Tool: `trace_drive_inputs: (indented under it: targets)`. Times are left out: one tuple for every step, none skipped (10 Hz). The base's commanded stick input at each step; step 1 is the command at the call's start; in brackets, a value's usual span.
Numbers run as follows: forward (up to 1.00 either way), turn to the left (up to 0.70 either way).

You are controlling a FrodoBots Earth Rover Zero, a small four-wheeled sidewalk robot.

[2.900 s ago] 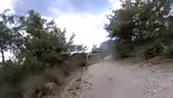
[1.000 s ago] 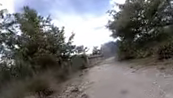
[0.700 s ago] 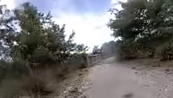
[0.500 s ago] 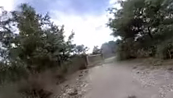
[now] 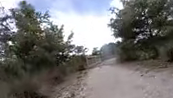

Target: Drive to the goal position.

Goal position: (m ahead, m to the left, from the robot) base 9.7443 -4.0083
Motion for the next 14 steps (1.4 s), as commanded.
trace_drive_inputs:
  targets:
    - [0.45,0.00]
    - [0.45,0.00]
    - [0.45,0.00]
    - [0.45,0.00]
    - [0.45,0.00]
    - [0.45,0.00]
    - [0.45,0.00]
    - [0.45,0.00]
    - [0.45,0.00]
    - [0.45,0.00]
    - [0.45,0.00]
    - [0.45,0.00]
    - [0.45,0.00]
    - [0.52,0.00]
